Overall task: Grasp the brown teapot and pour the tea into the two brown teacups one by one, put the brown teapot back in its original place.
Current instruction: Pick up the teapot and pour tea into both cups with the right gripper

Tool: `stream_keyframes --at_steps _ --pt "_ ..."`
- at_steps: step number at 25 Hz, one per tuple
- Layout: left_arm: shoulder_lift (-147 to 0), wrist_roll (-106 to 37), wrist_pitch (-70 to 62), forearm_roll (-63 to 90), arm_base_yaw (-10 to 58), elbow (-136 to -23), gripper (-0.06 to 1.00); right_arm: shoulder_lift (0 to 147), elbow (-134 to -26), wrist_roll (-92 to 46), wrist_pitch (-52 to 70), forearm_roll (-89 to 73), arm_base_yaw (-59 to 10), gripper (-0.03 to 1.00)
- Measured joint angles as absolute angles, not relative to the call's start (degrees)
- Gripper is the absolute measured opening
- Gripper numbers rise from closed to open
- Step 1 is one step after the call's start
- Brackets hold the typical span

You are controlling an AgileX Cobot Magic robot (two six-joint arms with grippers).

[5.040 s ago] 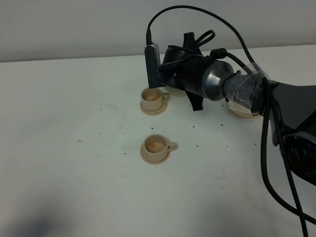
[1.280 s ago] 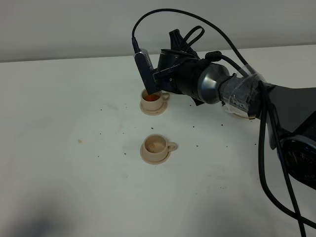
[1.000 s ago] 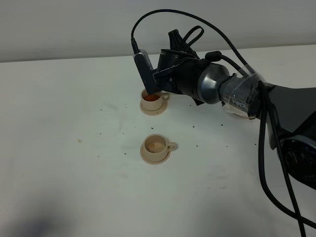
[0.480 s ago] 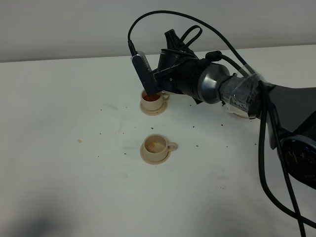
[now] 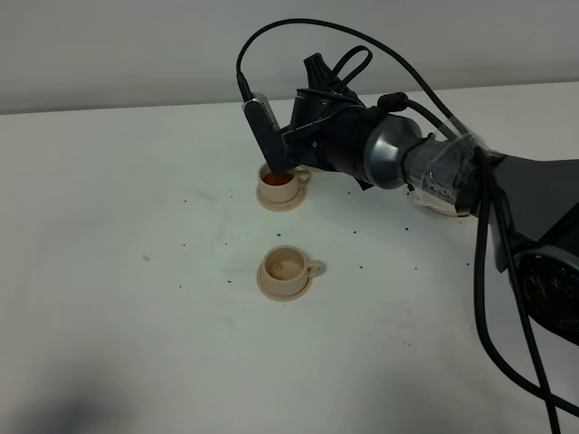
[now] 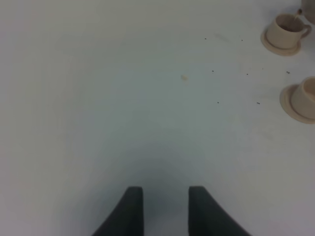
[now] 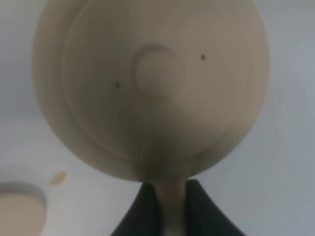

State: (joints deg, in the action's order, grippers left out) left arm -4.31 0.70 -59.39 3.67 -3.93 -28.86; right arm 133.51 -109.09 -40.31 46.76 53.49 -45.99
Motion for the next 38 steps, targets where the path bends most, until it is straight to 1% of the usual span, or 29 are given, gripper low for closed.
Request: stream_keyframes --at_steps 13,38 --pt "-4.3 0.7 -59.4 3.7 -3.9 -28.9 0.25 133.5 -109.1 -40.4 46.7 54.1 -45.2 0.10" --pt "-4.3 0.7 -59.4 3.7 -3.9 -28.9 0.25 133.5 -109.1 -45.1 44.4 54.1 -45.2 0.10"
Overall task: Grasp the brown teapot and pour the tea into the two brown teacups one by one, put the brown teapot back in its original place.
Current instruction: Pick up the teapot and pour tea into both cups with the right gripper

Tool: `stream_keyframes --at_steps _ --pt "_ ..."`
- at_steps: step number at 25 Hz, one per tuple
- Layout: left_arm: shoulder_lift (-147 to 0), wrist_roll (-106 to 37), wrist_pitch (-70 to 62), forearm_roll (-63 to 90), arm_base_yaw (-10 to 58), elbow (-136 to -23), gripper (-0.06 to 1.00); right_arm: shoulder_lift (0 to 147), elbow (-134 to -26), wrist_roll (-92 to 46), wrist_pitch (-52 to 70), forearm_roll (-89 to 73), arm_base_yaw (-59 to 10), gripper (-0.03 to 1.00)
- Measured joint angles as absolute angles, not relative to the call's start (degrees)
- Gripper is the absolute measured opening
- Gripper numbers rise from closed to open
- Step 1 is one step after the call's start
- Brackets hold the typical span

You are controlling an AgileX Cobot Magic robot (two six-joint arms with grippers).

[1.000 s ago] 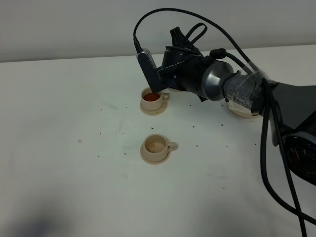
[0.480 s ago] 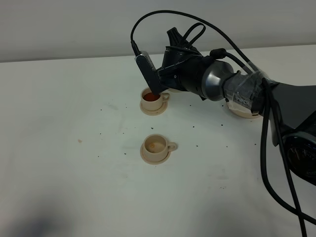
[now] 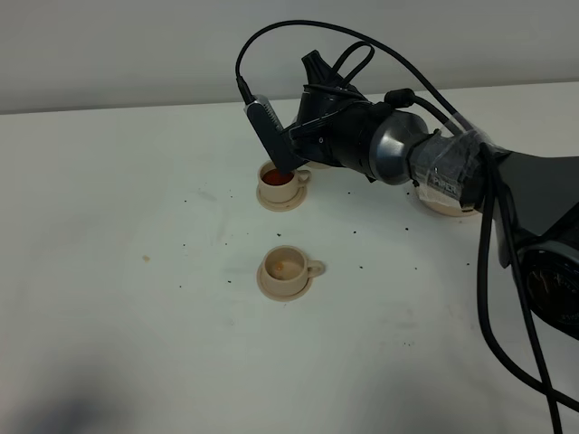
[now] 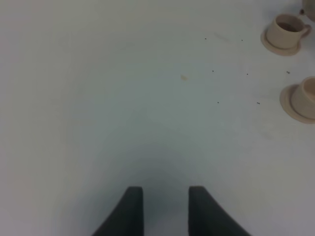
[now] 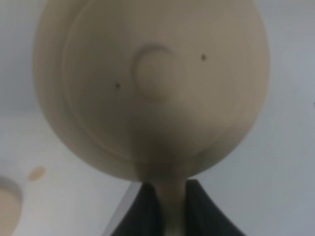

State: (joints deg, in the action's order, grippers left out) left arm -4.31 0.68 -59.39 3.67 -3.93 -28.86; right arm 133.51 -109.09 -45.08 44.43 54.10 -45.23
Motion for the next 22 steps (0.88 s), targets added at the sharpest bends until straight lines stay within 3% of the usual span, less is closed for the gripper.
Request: stream_keyframes --at_steps 22 --pt "-4.3 0.7 -59.4 3.7 -3.9 -28.9 0.25 133.5 -109.1 -47.3 43.8 54.0 -45.2 0.10"
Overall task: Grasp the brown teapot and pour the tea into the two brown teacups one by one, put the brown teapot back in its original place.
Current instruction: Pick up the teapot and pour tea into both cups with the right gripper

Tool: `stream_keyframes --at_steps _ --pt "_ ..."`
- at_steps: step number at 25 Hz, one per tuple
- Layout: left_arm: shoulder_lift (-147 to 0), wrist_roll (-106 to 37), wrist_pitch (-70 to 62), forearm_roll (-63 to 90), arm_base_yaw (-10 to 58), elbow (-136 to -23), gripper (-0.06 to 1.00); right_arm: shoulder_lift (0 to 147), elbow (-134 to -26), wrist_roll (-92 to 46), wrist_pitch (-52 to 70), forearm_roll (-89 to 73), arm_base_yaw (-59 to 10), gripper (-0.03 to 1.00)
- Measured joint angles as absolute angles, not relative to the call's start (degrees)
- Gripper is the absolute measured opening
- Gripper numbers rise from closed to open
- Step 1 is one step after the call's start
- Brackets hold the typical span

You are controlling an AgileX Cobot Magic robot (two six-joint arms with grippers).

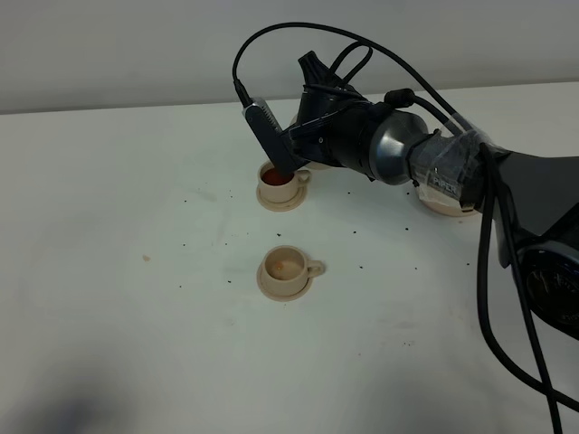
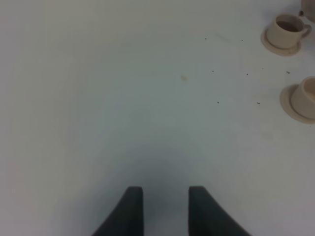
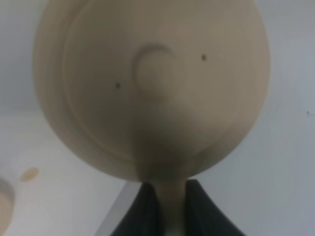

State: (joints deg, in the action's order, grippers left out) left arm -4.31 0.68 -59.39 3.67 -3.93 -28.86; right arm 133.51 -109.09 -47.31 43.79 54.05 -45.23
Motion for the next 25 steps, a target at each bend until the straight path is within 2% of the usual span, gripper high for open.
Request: stream_keyframes --at_steps 19,25 --pt "-4.3 0.7 -59.4 3.7 -3.9 -28.9 0.25 133.5 -109.1 -48.0 43.6 53.8 -45.2 0.10" --pt "-4.3 0.7 -59.4 3.7 -3.9 -28.9 0.25 133.5 -109.1 -44.6 43.7 51.8 -45.2 0.10"
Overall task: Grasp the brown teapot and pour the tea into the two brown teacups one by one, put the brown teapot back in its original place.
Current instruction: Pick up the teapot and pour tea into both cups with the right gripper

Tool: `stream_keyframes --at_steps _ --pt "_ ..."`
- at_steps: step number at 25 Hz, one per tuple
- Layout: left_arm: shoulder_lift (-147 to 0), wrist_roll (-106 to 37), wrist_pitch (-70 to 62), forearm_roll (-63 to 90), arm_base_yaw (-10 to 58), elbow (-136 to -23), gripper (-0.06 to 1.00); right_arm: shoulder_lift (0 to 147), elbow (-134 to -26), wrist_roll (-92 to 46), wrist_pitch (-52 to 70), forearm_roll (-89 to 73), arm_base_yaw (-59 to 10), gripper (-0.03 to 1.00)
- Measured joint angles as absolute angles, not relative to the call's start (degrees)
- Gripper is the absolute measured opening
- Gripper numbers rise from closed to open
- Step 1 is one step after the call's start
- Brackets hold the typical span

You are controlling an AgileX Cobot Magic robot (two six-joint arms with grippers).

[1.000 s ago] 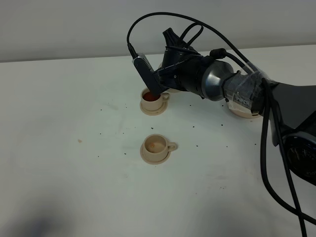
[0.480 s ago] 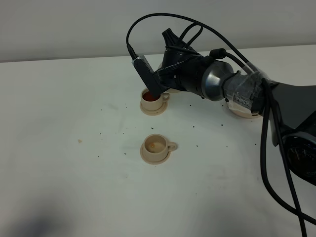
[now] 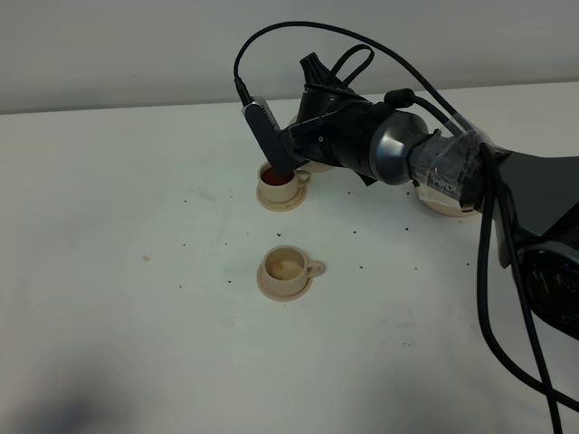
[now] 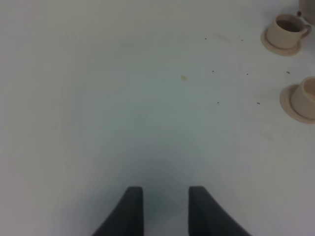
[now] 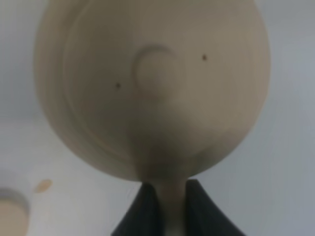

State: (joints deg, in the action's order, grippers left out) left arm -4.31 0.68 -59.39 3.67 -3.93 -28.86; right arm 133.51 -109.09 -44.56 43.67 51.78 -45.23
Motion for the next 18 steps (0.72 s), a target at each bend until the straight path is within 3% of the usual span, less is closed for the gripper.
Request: stream_keyframes --at_steps 18 --pt "-4.3 0.7 -59.4 3.7 -3.9 -28.9 0.25 133.5 -110.9 -29.6 52.3 49.9 -45.2 0.10"
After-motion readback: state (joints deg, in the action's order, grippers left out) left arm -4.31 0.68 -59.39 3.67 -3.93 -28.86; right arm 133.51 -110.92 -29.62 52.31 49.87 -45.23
